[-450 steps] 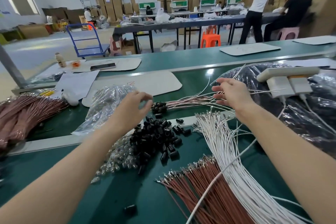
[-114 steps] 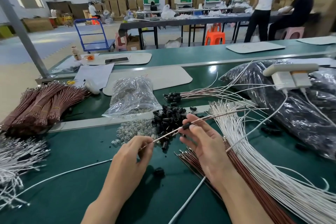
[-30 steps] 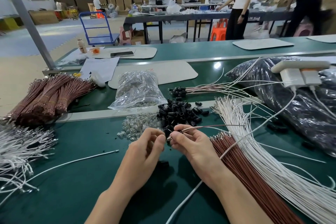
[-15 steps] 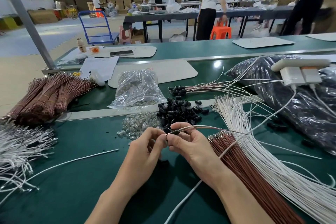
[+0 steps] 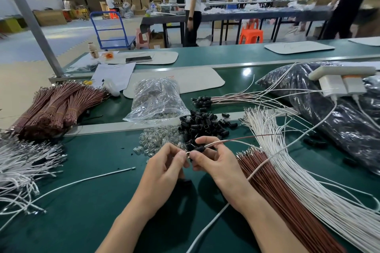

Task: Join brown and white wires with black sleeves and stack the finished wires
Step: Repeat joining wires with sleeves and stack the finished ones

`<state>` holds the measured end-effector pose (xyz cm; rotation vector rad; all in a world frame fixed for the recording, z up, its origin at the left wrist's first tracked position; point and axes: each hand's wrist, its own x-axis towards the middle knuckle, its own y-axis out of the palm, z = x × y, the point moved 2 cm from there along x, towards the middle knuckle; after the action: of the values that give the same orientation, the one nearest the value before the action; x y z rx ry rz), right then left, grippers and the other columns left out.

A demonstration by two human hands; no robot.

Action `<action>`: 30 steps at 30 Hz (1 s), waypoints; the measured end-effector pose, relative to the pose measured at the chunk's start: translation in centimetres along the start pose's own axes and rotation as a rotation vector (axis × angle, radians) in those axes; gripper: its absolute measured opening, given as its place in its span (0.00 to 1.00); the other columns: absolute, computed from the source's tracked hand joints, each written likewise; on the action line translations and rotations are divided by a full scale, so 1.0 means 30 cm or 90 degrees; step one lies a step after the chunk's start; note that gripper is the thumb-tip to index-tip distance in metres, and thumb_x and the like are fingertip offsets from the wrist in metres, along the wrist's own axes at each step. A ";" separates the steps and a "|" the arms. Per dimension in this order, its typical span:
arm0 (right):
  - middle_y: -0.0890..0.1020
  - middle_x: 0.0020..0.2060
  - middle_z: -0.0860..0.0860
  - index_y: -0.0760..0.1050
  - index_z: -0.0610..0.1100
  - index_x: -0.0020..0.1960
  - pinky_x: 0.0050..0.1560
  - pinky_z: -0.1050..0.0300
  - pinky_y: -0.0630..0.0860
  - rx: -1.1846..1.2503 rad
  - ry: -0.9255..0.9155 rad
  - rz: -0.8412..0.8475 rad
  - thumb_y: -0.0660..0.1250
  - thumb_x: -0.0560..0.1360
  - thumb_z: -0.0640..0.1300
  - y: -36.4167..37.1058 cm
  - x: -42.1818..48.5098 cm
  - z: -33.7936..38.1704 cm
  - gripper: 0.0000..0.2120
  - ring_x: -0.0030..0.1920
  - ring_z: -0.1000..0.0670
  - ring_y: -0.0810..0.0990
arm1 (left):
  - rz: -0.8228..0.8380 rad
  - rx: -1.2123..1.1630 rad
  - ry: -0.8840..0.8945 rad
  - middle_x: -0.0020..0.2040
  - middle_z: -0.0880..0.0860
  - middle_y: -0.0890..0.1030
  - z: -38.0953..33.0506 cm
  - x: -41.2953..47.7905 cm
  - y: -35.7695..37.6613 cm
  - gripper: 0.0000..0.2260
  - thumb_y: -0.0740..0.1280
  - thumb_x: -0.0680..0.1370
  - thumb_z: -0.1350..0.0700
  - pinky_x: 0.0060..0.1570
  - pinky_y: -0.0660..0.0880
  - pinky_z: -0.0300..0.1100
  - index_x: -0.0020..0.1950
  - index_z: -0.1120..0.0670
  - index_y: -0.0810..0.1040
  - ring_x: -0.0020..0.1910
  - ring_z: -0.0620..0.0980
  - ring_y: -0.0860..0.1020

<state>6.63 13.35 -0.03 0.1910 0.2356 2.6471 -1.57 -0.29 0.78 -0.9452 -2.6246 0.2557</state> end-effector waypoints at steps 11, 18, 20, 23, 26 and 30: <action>0.85 0.38 0.49 0.78 0.50 0.59 0.44 0.62 0.80 -0.005 0.011 0.001 0.72 0.76 0.37 -0.002 0.004 -0.006 0.14 0.41 0.54 0.84 | 0.019 -0.024 -0.045 0.40 0.54 0.82 0.007 0.004 0.013 0.11 0.62 0.82 0.52 0.37 0.75 0.42 0.45 0.57 0.75 0.35 0.52 0.79; 0.85 0.38 0.48 0.77 0.48 0.60 0.44 0.61 0.80 0.016 0.032 0.006 0.72 0.77 0.36 0.000 0.004 -0.006 0.14 0.41 0.52 0.84 | 0.032 -0.003 -0.040 0.38 0.54 0.82 0.010 -0.004 0.016 0.11 0.62 0.85 0.58 0.37 0.73 0.36 0.43 0.55 0.75 0.35 0.49 0.78; 0.85 0.38 0.48 0.78 0.48 0.59 0.45 0.61 0.80 0.017 0.039 0.010 0.72 0.76 0.36 -0.001 0.003 -0.005 0.14 0.41 0.52 0.84 | 0.030 -0.001 -0.037 0.37 0.54 0.81 0.009 -0.005 0.016 0.11 0.62 0.85 0.59 0.36 0.73 0.36 0.42 0.54 0.75 0.35 0.48 0.77; 0.84 0.37 0.49 0.78 0.47 0.58 0.45 0.61 0.80 0.017 0.045 0.011 0.72 0.77 0.36 -0.002 0.004 -0.007 0.12 0.40 0.53 0.83 | 0.028 0.008 -0.028 0.36 0.55 0.80 0.006 -0.004 0.019 0.12 0.62 0.84 0.58 0.36 0.72 0.37 0.40 0.52 0.75 0.34 0.47 0.76; 0.84 0.35 0.50 0.78 0.46 0.56 0.43 0.62 0.79 0.020 0.046 0.001 0.71 0.77 0.36 -0.003 0.006 -0.010 0.10 0.39 0.54 0.82 | 0.033 0.009 -0.020 0.36 0.55 0.81 0.002 -0.001 0.023 0.11 0.62 0.83 0.53 0.36 0.73 0.37 0.41 0.50 0.75 0.34 0.47 0.76; 0.85 0.37 0.49 0.78 0.46 0.52 0.41 0.63 0.79 0.053 0.044 -0.024 0.72 0.76 0.35 -0.010 0.011 -0.007 0.08 0.37 0.54 0.82 | 0.021 0.045 0.001 0.38 0.52 0.81 0.005 0.001 0.022 0.14 0.57 0.82 0.46 0.39 0.74 0.40 0.42 0.49 0.76 0.37 0.50 0.78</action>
<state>6.43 13.74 -0.26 0.1214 0.3679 2.6106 -1.24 0.23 0.46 -0.9646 -2.5819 0.3541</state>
